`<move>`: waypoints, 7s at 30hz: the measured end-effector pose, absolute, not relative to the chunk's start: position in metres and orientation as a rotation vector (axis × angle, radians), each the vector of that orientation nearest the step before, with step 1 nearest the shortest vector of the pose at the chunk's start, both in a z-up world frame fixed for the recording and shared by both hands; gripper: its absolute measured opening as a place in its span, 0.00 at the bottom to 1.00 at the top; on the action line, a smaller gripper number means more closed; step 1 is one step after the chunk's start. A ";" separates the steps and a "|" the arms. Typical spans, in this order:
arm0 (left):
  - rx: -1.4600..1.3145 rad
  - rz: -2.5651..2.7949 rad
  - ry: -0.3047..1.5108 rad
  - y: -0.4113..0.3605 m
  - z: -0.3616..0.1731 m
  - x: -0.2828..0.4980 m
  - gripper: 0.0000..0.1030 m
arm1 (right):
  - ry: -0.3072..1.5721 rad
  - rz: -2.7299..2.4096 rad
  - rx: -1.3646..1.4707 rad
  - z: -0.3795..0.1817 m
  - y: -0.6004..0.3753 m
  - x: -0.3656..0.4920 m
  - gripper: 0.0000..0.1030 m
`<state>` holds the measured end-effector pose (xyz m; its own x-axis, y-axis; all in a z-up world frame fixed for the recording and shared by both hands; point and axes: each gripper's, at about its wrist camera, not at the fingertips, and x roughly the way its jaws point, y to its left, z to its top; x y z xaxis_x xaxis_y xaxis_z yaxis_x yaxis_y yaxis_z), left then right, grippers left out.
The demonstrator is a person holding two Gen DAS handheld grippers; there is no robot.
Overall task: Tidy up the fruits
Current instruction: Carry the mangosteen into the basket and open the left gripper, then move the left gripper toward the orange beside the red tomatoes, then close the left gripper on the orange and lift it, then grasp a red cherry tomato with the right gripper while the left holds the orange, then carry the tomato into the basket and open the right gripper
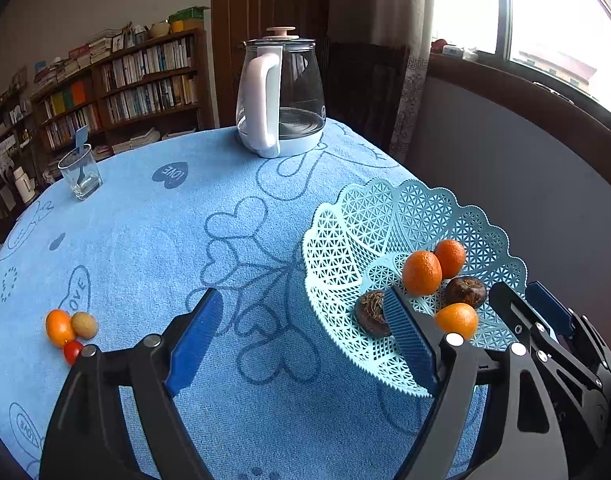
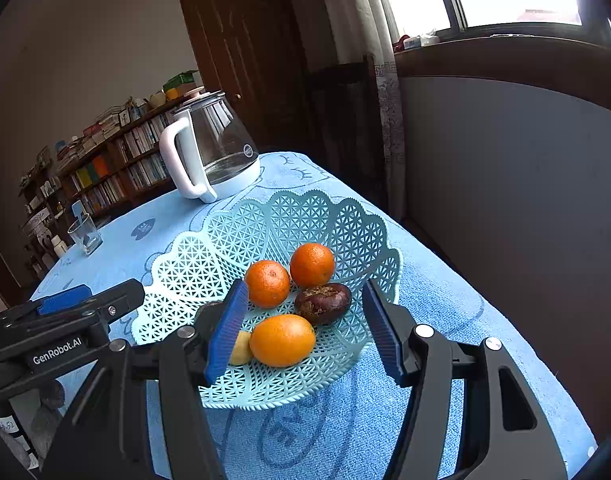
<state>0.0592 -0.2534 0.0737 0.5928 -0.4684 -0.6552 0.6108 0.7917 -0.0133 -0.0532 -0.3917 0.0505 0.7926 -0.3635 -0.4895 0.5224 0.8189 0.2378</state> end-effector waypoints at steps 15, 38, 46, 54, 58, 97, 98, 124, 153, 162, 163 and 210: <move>0.171 -0.524 0.690 -0.208 0.080 0.076 0.80 | 0.433 -0.440 0.350 0.061 -0.378 -0.057 0.61; 0.085 -0.277 0.696 -0.109 0.083 0.121 0.80 | 0.476 -0.242 0.281 0.067 -0.320 -0.045 0.70; 0.062 -0.153 0.731 -0.066 0.066 0.146 0.80 | 0.508 -0.191 0.257 0.062 -0.303 -0.039 0.70; 0.058 -0.106 0.776 -0.049 0.045 0.162 0.80 | 0.538 -0.160 0.241 0.056 -0.292 -0.033 0.70; 0.058 -0.112 0.795 -0.051 0.036 0.166 0.80 | 0.551 -0.150 0.237 0.052 -0.289 -0.031 0.70; -0.145 -0.334 0.724 -0.022 0.048 0.153 0.24 | 0.630 -0.062 0.218 0.050 -0.245 0.001 0.71; -0.153 -0.332 0.726 -0.020 0.047 0.154 0.24 | 0.634 -0.055 0.217 0.051 -0.242 0.003 0.71; -0.196 -0.360 0.865 -0.024 0.019 0.169 0.57 | 0.704 0.015 0.195 0.041 -0.209 0.025 0.71; -0.208 -0.210 0.703 0.007 0.039 0.155 0.39 | 0.852 0.153 0.104 0.020 -0.156 0.129 0.53; -0.215 -0.203 0.703 0.008 0.039 0.156 0.39 | 0.862 0.156 0.082 0.013 -0.149 0.142 0.34; -0.215 -0.204 0.703 0.008 0.039 0.156 0.39 | 0.862 0.157 0.078 0.013 -0.148 0.143 0.29; -0.168 -0.231 0.660 -0.007 0.046 0.139 0.39 | 0.731 -0.032 0.196 0.051 -0.194 0.061 0.27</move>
<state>0.1387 -0.0071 0.0456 0.7660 -0.2650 -0.5857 0.1590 0.9609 -0.2268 0.0609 -0.1941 0.0513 0.7449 0.0396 -0.6660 0.0971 0.9812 0.1669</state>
